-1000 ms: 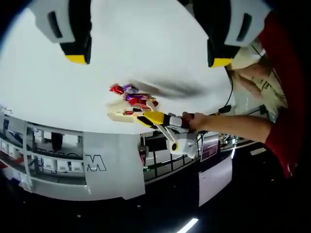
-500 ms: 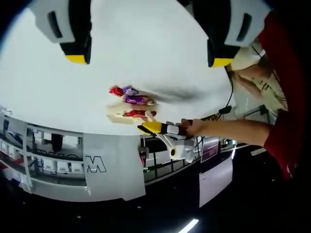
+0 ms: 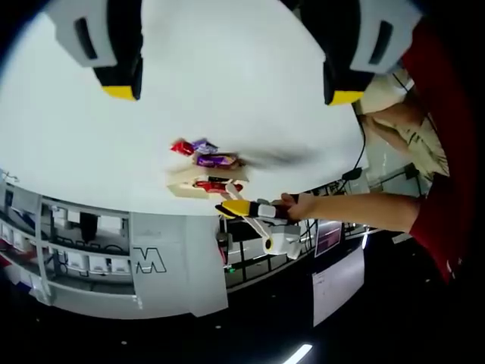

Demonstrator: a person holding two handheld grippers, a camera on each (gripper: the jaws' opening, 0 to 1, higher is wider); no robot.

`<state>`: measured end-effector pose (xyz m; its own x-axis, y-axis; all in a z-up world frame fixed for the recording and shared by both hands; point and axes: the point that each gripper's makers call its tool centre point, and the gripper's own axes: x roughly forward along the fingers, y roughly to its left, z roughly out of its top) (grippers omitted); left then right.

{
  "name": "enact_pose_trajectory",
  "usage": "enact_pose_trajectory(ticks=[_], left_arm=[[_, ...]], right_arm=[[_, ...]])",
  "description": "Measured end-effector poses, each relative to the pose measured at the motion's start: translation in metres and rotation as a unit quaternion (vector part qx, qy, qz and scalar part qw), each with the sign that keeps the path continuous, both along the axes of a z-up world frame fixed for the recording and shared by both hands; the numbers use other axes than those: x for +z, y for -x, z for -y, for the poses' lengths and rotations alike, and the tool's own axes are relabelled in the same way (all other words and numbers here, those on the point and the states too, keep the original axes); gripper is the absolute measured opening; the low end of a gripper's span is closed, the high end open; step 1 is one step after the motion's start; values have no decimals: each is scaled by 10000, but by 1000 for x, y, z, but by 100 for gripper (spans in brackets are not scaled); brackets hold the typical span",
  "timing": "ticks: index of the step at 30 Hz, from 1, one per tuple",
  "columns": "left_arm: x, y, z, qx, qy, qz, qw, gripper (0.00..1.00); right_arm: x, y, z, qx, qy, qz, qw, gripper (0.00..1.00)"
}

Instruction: Place the target food into the container with the food tongs after gripping and lifting it, then release it inside without dropping or visibly crushing the food.

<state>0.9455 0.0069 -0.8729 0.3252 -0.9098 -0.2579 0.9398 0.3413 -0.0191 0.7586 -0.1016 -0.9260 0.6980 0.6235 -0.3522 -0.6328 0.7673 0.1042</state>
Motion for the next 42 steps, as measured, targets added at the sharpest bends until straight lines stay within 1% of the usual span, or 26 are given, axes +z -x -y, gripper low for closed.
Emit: enact_pose_trajectory(ticks=[5, 6, 7, 9, 12, 17, 18, 20, 31, 38, 41, 42], left_arm=[[2, -6, -3, 85, 42, -29, 10000, 25], [3, -7, -4, 125, 116, -121, 9998, 25], [2, -6, -4, 106, 138, -156, 9997, 25], [-2, -7, -4, 124, 78, -135, 9998, 24], [-6, -5, -4, 94, 48, -167, 9998, 24], [-2, -5, -4, 64, 68, -79, 9999, 24], [1, -7, -4, 73, 68, -25, 9999, 24], [4, -10, -6, 73, 108, -49, 9999, 24], [16, -21, -10, 141, 151, 104, 9997, 24], [24, -34, -18, 272, 183, 182, 9993, 24], [24, -41, -21, 359, 162, 189, 9990, 24], [24, -44, -23, 415, 113, 257, 9987, 24]], right_arm=[[0, -2, 5, -26, 14, -15, 10000, 99], [0, -3, 7, -47, 8, -9, 10000, 99], [3, -6, 9, -115, -43, 31, 9999, 99], [5, -6, 10, -129, -72, 37, 9999, 99], [3, -7, 10, -134, -35, 19, 9999, 99], [1, -8, 7, -114, -2, -19, 9999, 99], [1, -8, 7, -111, 10, -17, 9999, 99], [3, -9, 7, -115, 0, -4, 9999, 99], [6, -8, 7, -145, -7, 34, 9999, 99], [7, -8, 7, -154, -7, 47, 9999, 99], [6, -7, 7, -149, 25, 36, 9999, 99], [6, -7, 7, -151, 18, 36, 9999, 99]])
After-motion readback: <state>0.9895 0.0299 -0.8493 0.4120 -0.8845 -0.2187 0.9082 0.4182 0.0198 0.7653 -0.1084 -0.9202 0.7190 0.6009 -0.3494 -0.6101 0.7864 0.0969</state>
